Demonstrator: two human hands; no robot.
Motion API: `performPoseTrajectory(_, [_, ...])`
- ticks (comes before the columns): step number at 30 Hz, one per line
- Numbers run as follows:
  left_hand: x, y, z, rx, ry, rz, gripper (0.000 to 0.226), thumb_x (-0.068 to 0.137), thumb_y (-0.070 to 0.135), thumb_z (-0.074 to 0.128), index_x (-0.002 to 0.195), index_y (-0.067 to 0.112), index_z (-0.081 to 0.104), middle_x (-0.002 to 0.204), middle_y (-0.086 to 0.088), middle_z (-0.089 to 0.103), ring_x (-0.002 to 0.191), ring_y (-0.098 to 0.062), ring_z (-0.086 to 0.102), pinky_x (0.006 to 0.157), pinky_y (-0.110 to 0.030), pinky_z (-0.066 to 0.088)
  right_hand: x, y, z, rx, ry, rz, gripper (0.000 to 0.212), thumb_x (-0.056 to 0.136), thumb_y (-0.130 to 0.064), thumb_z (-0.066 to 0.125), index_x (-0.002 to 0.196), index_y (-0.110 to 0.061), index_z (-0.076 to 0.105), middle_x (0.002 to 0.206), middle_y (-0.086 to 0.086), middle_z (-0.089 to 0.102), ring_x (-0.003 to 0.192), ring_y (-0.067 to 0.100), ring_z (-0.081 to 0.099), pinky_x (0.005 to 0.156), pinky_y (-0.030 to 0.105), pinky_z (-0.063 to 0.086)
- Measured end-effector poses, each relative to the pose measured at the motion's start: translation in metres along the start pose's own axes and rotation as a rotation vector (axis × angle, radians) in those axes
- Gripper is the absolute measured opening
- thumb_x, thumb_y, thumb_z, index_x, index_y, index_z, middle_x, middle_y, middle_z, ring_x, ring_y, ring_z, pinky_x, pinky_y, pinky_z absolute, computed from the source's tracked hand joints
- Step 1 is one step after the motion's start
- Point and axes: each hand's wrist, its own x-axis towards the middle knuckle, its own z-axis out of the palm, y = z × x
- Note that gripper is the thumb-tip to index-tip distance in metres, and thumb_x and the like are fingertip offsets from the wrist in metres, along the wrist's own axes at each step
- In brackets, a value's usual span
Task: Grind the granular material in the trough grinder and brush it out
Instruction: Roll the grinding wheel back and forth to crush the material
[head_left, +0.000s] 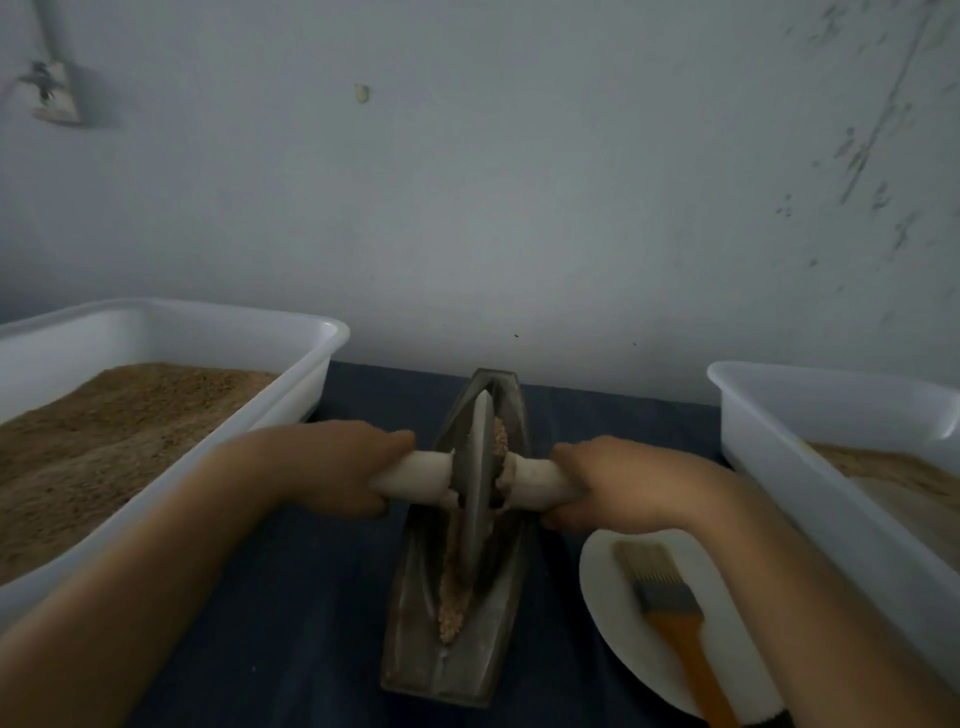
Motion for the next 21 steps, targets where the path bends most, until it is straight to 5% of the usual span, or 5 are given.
performPoseTrajectory(3, [-0.02, 0.001, -0.011, -0.07, -0.139, 0.074, 0.022, 0.09, 0.03, 0.057, 0.098, 0.032, 0.037, 0.087, 0.014, 0.049, 0.077, -0.002, 0.05, 0.069, -0.017, 0.039, -0.018, -0.007, -0.011, 0.032, -0.132, -0.042, 0.031, 0.086, -0.044, 0.06, 0.099, -0.016, 0.057, 0.083, -0.005, 0.056, 0.064, 0.001, 0.047, 0.051, 0.015, 0.035])
performPoseTrajectory(9, [-0.014, -0.001, -0.007, -0.118, -0.129, 0.063, 0.023, 0.091, 0.028, 0.056, 0.095, 0.034, 0.035, 0.09, 0.013, 0.049, 0.08, -0.003, 0.05, 0.072, -0.019, 0.04, -0.013, -0.006, -0.007, 0.036, -0.091, -0.026, 0.028, 0.087, -0.04, 0.06, 0.097, -0.014, 0.056, 0.078, -0.006, 0.052, 0.066, 0.004, 0.048, 0.052, 0.018, 0.034])
performPoseTrajectory(15, [0.027, -0.007, 0.02, 0.127, 0.36, -0.047, 0.024, 0.092, 0.031, 0.051, 0.11, 0.026, 0.035, 0.116, 0.004, 0.048, 0.102, -0.013, 0.048, 0.09, -0.028, 0.038, 0.024, 0.015, 0.022, -0.153, 0.368, 0.067, 0.028, 0.09, -0.039, 0.053, 0.106, -0.018, 0.046, 0.11, 0.002, 0.056, 0.095, 0.02, 0.052, 0.07, 0.031, 0.03])
performPoseTrajectory(21, [0.052, -0.006, 0.045, 0.227, 0.725, -0.144, 0.035, 0.089, 0.025, 0.052, 0.122, 0.023, 0.04, 0.121, 0.003, 0.045, 0.109, -0.017, 0.044, 0.095, -0.029, 0.031, 0.045, 0.021, 0.041, -0.203, 0.702, 0.104, 0.027, 0.09, -0.032, 0.052, 0.112, -0.018, 0.049, 0.109, 0.0, 0.054, 0.1, 0.02, 0.048, 0.083, 0.033, 0.031])
